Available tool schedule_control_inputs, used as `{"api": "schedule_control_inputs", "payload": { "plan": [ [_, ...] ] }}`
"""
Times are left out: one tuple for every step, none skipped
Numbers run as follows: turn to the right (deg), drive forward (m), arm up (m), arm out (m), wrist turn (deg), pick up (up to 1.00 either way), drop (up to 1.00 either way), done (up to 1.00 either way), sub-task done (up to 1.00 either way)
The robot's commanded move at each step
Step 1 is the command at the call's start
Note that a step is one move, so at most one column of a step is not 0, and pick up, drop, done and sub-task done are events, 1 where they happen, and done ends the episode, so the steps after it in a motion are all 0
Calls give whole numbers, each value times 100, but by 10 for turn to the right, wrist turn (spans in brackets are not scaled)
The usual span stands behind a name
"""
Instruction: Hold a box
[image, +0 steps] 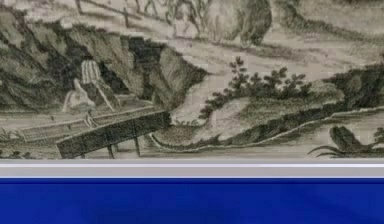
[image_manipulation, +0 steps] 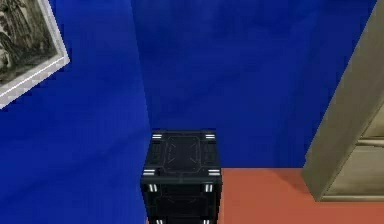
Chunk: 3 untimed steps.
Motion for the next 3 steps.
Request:
{"api": "schedule_control_inputs", "payload": {
  "plan": [
    [0,0,10,0,0,0,0,0,0],
    [0,0,0,42,0,0,0,0,0],
    [0,0,0,0,450,0,0,0,0]
  ]
}}
